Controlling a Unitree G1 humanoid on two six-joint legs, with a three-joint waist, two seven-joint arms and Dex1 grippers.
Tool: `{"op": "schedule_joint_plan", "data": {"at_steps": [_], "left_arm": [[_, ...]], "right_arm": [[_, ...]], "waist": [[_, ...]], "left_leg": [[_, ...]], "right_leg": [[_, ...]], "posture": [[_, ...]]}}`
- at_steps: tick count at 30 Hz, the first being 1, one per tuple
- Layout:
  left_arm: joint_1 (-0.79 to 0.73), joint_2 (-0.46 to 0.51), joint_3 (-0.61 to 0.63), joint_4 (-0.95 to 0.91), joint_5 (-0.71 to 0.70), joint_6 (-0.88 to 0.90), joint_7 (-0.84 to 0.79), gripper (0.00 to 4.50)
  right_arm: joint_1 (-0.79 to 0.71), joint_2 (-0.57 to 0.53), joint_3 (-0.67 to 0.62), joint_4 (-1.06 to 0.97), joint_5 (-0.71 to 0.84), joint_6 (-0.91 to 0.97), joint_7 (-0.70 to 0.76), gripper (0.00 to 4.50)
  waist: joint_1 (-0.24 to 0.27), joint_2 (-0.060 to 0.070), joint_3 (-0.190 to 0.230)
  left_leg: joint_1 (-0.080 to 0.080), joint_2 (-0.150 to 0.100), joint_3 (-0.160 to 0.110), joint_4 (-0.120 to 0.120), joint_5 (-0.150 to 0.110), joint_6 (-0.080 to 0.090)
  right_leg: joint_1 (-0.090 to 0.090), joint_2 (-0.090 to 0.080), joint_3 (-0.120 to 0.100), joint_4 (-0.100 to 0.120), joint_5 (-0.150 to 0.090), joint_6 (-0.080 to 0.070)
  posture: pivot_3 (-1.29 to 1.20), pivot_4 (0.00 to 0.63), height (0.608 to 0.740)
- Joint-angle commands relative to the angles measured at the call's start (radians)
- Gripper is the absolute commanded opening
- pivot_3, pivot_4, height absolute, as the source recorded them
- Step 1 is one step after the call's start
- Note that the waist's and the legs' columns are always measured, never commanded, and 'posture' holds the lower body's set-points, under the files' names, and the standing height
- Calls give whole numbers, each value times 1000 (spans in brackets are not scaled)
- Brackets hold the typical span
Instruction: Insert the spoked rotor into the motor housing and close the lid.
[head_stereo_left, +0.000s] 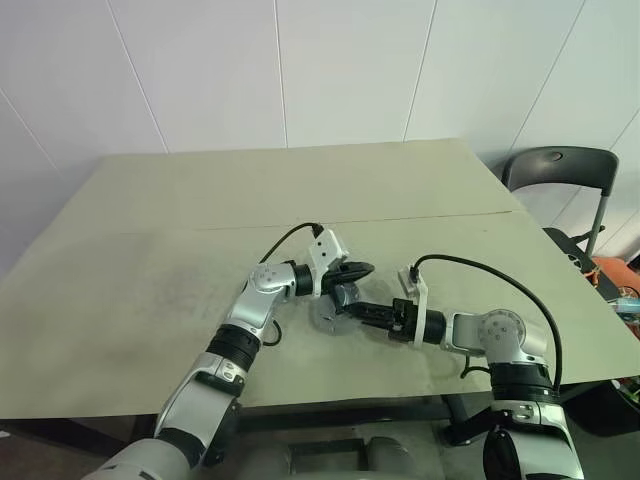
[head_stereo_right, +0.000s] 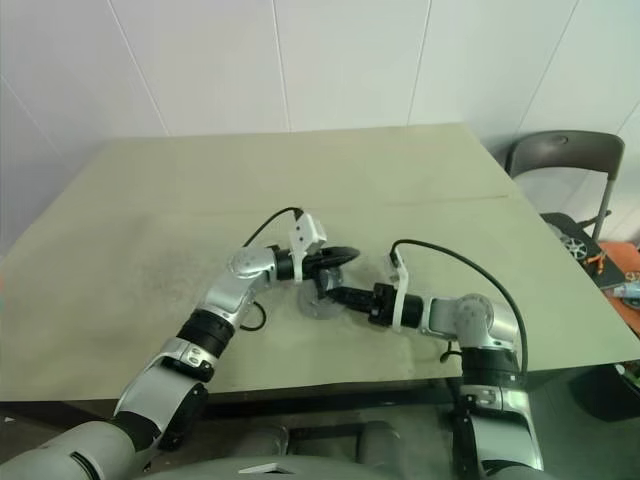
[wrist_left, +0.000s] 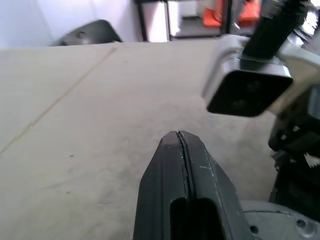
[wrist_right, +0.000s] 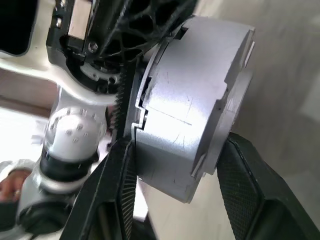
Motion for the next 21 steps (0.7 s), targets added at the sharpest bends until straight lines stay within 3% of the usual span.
{"op": "schedule_joint_plan", "data": {"at_steps": [1,9,16,21], "left_arm": [[-73,-6,127,39,-72,3,125,0],[-92,-9,354,31,-281,153,231,0],[31,-14,393,-129,-437,420,198,0],[72,-48,465,-259,-609,569,220,0]], "right_arm": [[-72,28,-129,47,49,-65,-64,1974],[-138,123,-308,110,150,-82,-198,1974],[-205,210,-417,73,317,-97,-268,1974],[-220,267,-404,46,352,-173,-307,1974]], "waist": [[0,0,0],[-3,0,0],[-9,0,0],[-6,1,1]], "left_leg": [[0,0,0,0,0,0],[-1,0,0,-6,0,0],[-1,0,1,-8,0,0],[-1,0,1,-8,0,0]], "right_leg": [[0,0,0,0,0,0],[-4,0,0,-1,3,-3],[-5,0,1,-2,4,-4],[-5,0,1,-1,4,-4]], "posture": [[0,0,740],[0,0,740],[0,0,740],[0,0,740]]}}
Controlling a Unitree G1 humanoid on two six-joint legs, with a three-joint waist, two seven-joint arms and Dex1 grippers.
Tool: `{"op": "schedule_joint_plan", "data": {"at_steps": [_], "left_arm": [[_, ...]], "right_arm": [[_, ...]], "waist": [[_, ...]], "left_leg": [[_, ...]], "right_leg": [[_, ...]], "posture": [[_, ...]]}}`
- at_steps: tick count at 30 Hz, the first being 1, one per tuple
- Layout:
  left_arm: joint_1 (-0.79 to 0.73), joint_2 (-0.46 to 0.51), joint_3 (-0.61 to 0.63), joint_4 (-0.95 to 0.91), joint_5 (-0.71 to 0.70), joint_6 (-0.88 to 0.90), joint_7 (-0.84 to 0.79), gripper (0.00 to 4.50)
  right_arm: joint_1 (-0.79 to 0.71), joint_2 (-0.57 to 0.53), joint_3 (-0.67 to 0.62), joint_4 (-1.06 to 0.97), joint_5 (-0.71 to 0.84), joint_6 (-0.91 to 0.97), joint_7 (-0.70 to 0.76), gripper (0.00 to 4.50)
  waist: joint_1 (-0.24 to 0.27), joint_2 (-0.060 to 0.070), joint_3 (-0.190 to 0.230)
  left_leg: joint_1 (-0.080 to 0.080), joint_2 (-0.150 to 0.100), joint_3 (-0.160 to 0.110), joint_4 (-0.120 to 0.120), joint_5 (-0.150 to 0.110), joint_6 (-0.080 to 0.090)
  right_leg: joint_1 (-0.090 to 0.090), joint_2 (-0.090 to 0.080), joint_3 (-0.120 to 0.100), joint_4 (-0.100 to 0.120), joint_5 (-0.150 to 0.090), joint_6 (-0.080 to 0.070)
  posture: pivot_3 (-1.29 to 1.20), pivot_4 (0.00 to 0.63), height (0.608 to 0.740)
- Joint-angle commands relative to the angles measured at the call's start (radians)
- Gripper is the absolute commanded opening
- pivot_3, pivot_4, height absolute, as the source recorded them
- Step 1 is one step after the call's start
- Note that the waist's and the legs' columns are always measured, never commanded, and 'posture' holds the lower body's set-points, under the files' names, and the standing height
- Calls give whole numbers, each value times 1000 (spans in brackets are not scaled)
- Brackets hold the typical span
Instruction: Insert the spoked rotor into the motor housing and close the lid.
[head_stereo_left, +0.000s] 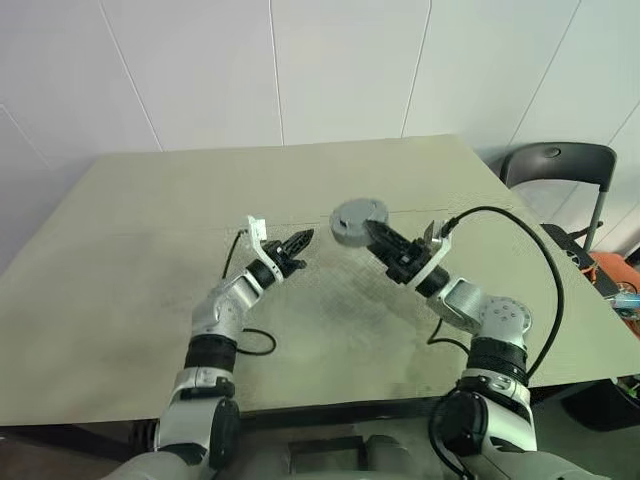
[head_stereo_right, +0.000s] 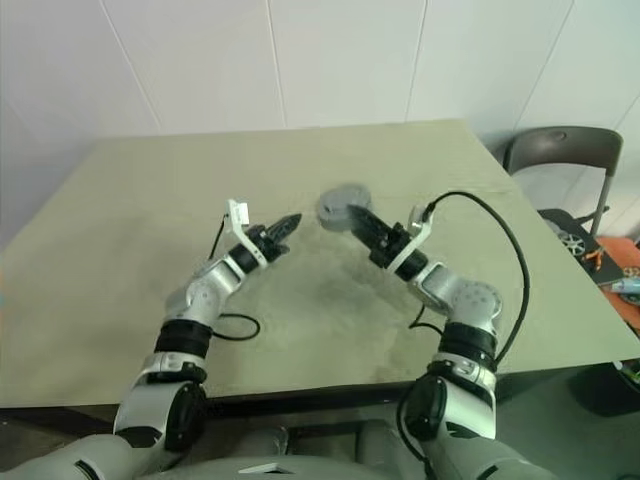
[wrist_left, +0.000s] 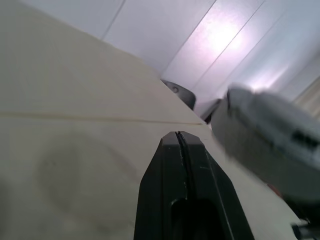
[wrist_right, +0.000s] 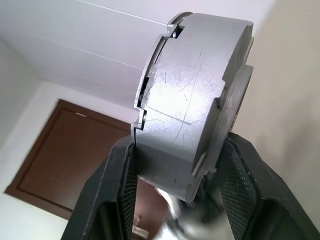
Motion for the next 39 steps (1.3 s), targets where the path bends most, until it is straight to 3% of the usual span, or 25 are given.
{"op": "schedule_joint_plan", "data": {"at_steps": [1,4,11,15,16,38,39], "left_arm": [[-19,-4,55,-128,-124,70,1,0],[-21,-25,96,-156,-195,98,25,533],[-1,-35,109,-221,-309,171,-3,2884],[-8,-30,94,-196,-268,149,28,4309],[-9,-29,94,-190,-265,147,31,4480],[-5,-55,107,-185,-404,305,8,4480],[-10,-58,118,-172,-410,302,21,4110]], "right_arm": [[-39,32,17,-61,70,-52,-5,1974],[-49,53,39,-34,57,-108,-7,1974],[-50,79,92,-8,63,-159,9,1974],[-38,74,125,-32,79,-149,41,1974],[-35,72,131,-38,85,-146,48,1974],[0,59,238,-62,114,-132,84,1974],[1,59,239,-62,115,-132,84,1974]], "waist": [[-1,0,0],[-1,0,0],[-2,0,0],[-3,0,0],[-2,0,0],[-2,0,0],[-2,0,0]], "left_leg": [[0,0,0,0,0,0],[1,0,1,0,0,0],[0,0,1,-1,0,0],[0,0,1,-1,0,0],[0,0,1,0,0,0],[0,0,2,0,0,0],[0,0,2,0,0,0]], "right_leg": [[0,0,0,0,0,0],[0,0,0,0,0,0],[0,0,0,-1,0,0],[0,0,1,-1,0,-1],[0,0,1,-1,0,-1],[0,0,1,-1,0,-1],[0,0,2,-1,0,-1]], "posture": [[0,0,740],[0,0,740],[0,0,740],[0,0,740],[0,0,740],[0,0,740],[0,0,740]]}}
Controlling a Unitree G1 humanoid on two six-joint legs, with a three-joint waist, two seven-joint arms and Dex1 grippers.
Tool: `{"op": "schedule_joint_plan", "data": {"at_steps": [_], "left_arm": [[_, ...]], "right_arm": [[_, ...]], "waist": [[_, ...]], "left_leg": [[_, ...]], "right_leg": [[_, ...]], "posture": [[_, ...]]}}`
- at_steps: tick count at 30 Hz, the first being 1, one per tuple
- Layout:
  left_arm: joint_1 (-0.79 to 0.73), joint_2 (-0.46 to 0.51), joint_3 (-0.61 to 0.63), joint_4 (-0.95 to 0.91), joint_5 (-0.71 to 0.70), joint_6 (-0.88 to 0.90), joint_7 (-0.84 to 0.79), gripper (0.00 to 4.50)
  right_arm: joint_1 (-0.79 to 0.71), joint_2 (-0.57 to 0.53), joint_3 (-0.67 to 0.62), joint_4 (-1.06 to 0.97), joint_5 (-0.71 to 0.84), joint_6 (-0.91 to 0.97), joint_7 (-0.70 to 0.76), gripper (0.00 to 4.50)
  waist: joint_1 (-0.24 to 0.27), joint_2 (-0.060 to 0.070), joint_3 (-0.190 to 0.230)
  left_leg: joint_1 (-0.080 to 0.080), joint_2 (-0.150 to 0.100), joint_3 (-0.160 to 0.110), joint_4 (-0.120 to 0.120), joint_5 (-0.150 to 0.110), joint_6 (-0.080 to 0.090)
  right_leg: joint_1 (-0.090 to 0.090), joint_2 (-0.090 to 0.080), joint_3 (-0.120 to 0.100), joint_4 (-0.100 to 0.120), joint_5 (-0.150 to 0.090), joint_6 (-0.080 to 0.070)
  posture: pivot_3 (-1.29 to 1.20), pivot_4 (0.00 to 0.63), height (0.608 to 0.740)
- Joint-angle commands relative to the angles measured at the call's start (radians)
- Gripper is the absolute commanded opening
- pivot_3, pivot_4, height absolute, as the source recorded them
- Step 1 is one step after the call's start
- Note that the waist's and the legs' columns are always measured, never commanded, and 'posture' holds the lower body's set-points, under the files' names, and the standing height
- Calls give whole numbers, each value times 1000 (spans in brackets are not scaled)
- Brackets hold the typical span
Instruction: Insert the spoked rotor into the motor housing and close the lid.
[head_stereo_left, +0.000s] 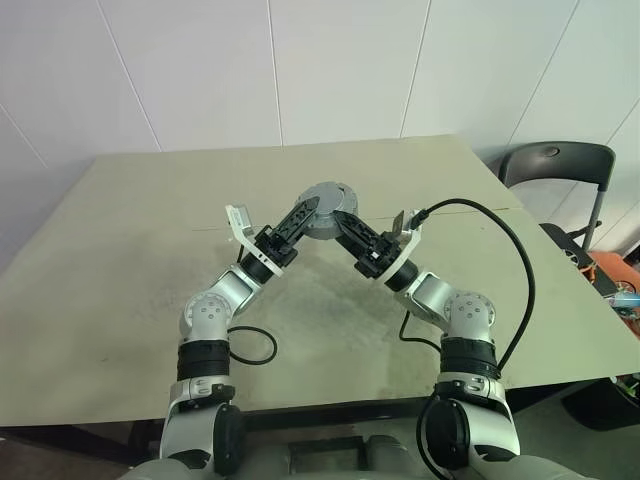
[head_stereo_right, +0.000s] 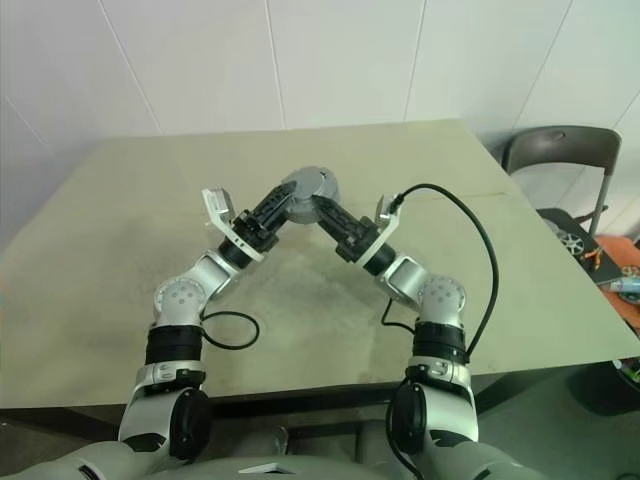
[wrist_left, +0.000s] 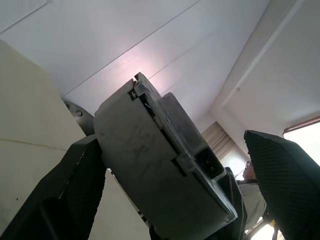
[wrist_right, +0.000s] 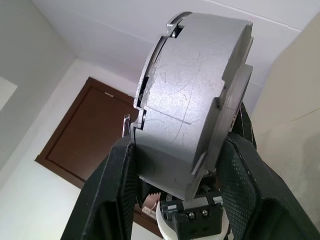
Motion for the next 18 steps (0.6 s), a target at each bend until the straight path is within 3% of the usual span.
{"op": "schedule_joint_plan", "data": {"at_steps": [1,5,7,12,18], "left_arm": [[-33,-22,27,17,-61,16,18,3941],[-25,-21,24,-4,-87,53,3,2646],[-21,-23,17,-7,-88,69,8,2357],[-6,-25,-1,-31,-111,99,-10,1958],[3,-32,-22,-47,-106,108,-10,1950]], "right_arm": [[-25,4,19,-38,36,-2,24,1974],[-24,1,28,-38,34,-2,30,1974],[-23,2,35,-37,32,-3,33,1974],[-17,3,46,-38,29,-6,37,1974],[-12,5,51,-41,18,-18,36,1974]], "waist": [[1,0,0],[0,0,0],[0,0,0],[0,0,0],[1,0,0]], "left_leg": [[0,0,0,0,0,0],[0,0,0,0,0,0],[0,0,0,0,0,0],[0,0,0,0,0,0],[0,0,0,0,0,0]], "right_leg": [[0,0,0,0,0,0],[-1,0,0,0,0,0],[0,0,0,0,0,0],[0,0,0,0,0,0],[0,0,0,-1,0,0]], "posture": [[0,0,740],[0,0,740],[0,0,740],[0,0,740],[0,0,740]]}}
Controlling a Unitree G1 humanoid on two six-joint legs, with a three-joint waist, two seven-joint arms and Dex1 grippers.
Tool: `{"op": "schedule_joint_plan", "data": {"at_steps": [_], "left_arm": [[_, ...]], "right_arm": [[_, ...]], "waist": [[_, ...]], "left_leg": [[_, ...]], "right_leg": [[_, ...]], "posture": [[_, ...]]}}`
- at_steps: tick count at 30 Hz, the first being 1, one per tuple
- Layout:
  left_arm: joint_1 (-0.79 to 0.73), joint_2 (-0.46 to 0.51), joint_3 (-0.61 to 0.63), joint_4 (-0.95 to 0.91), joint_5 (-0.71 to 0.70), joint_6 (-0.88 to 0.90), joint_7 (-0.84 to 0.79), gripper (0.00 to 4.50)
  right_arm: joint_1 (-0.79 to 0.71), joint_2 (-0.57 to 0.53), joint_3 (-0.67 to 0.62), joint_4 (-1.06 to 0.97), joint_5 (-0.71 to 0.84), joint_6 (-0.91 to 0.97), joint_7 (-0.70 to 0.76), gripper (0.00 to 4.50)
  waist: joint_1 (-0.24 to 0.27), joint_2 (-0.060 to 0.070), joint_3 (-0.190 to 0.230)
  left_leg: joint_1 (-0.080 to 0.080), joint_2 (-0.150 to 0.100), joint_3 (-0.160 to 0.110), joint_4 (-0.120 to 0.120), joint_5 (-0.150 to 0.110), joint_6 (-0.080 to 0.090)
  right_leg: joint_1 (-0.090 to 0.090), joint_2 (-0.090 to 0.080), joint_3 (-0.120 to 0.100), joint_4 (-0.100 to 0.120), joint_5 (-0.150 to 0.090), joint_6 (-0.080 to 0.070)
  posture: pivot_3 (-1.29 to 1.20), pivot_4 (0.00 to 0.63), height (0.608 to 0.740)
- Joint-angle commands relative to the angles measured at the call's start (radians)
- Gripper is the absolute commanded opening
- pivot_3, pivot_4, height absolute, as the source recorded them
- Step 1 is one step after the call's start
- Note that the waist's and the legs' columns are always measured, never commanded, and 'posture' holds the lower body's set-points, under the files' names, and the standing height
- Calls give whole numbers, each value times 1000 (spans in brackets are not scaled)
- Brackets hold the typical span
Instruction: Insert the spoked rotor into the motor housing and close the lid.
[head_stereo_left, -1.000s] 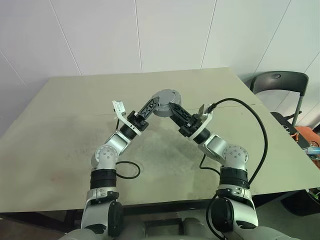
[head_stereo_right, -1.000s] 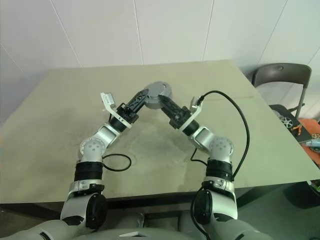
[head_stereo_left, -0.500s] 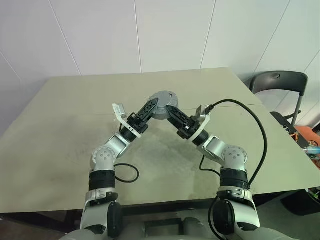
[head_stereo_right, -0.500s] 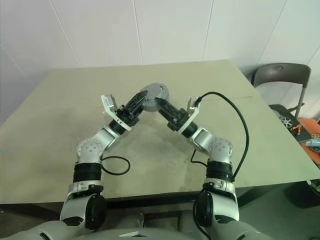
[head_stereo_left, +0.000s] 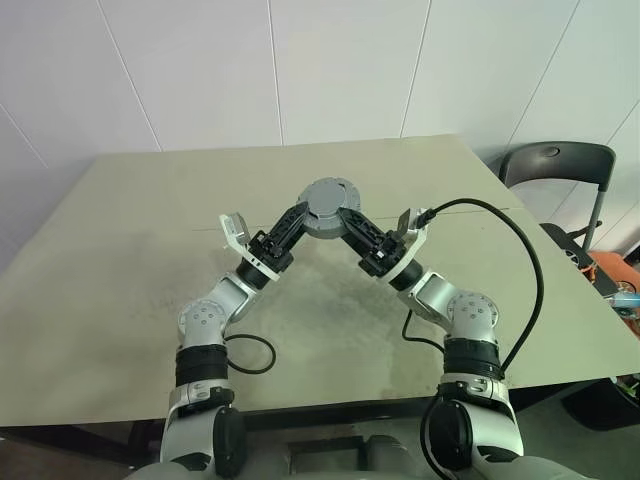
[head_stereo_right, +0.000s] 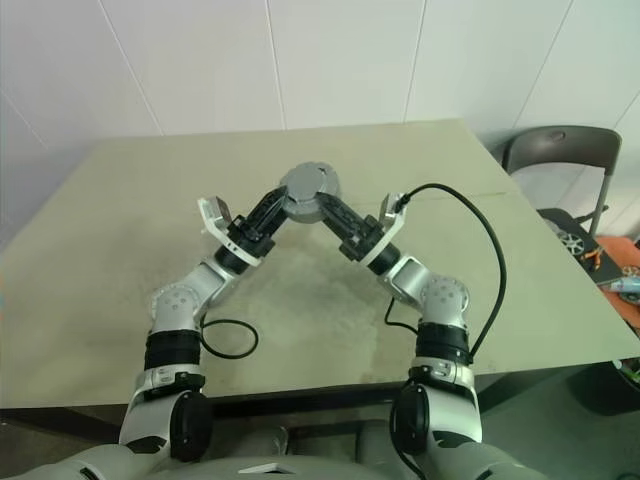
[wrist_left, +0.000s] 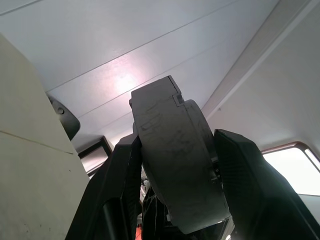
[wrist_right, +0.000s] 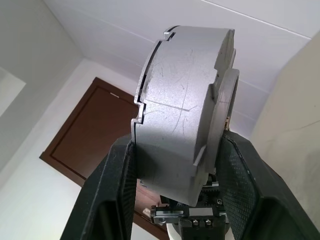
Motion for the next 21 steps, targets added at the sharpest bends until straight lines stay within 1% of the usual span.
{"op": "schedule_joint_plan", "data": {"at_steps": [1,7,12,16,21], "left_arm": [[-23,-20,-76,-64,-8,34,-27,1950],[-32,-22,-64,-22,4,35,10,1950],[-29,-26,-56,-29,-4,20,2,1944],[-20,-29,-53,-57,-30,23,-31,1943],[16,-11,-65,-126,-98,81,-111,1927]], "right_arm": [[-21,21,40,-35,10,-1,-3,1974],[-24,21,42,-28,7,-9,-2,1974],[-26,21,44,-25,5,-13,-3,1974],[-28,22,44,-23,5,-17,-1,1974],[-28,20,43,-22,7,-19,2,1974]], "waist": [[0,0,0],[0,0,0],[0,0,0],[0,0,0],[-2,0,0]], "left_leg": [[0,0,0,0,0,0],[0,0,0,0,0,0],[0,0,0,0,0,0],[0,0,0,0,0,0],[0,0,1,-1,0,0]], "right_leg": [[0,0,0,0,0,0],[0,0,0,0,0,0],[0,0,0,0,0,0],[0,0,0,0,0,0],[-1,0,1,0,0,0]], "posture": [[0,0,740],[0,0,740],[0,0,740],[0,0,740],[0,0,740]]}}
